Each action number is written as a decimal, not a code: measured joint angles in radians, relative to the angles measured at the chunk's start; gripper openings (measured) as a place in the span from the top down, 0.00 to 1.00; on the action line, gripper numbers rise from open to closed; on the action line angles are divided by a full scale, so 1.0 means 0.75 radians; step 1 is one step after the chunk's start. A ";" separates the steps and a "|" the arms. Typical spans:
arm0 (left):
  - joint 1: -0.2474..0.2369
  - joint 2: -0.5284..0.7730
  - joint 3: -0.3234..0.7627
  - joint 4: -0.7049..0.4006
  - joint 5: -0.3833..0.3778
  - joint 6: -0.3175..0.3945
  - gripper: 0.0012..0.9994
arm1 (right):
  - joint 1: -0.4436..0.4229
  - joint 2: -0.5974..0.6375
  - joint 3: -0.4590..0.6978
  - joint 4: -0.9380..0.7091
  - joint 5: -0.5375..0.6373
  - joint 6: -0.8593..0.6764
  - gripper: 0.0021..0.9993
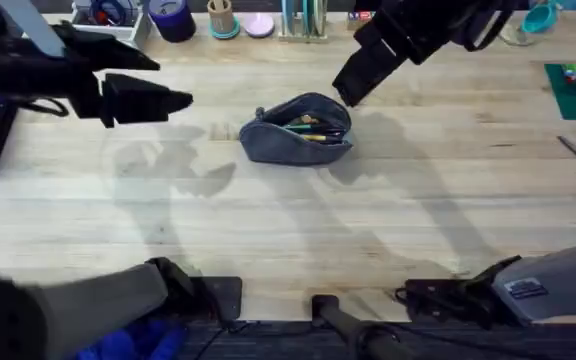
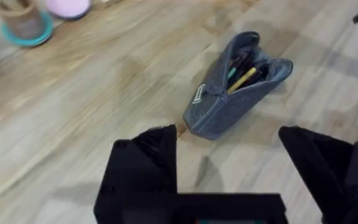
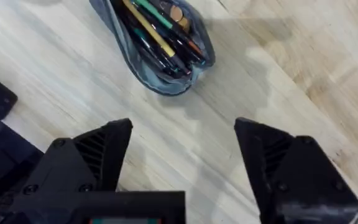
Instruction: Unzip the bag, pick up the pens from the table one at a time and place them inside, then zip the bag closed.
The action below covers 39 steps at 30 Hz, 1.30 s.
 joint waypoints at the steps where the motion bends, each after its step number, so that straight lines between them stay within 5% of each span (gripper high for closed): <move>1: 0.000 0.040 0.000 -0.020 0.018 0.073 0.01 | 0.000 0.000 0.000 0.000 0.000 0.000 0.00; 10: 0.000 0.315 -0.001 -0.224 0.060 0.702 0.01 | 0.000 0.000 0.000 0.007 0.000 0.001 0.00; 19: -0.001 0.612 -0.001 -0.309 0.059 1.060 0.01 | 0.000 0.001 0.000 0.008 0.001 0.032 0.00; 26: -0.024 0.739 -0.001 -0.316 0.059 1.172 0.01 | 0.000 0.001 0.000 0.051 0.001 0.040 0.00; 34: -0.152 0.771 -0.002 -0.243 0.059 1.189 0.01 | -0.001 0.000 0.000 0.136 0.005 0.045 0.00; 39: -0.163 0.770 -0.002 -0.214 0.059 1.188 0.01 | -0.002 0.000 0.000 0.146 0.006 0.045 0.00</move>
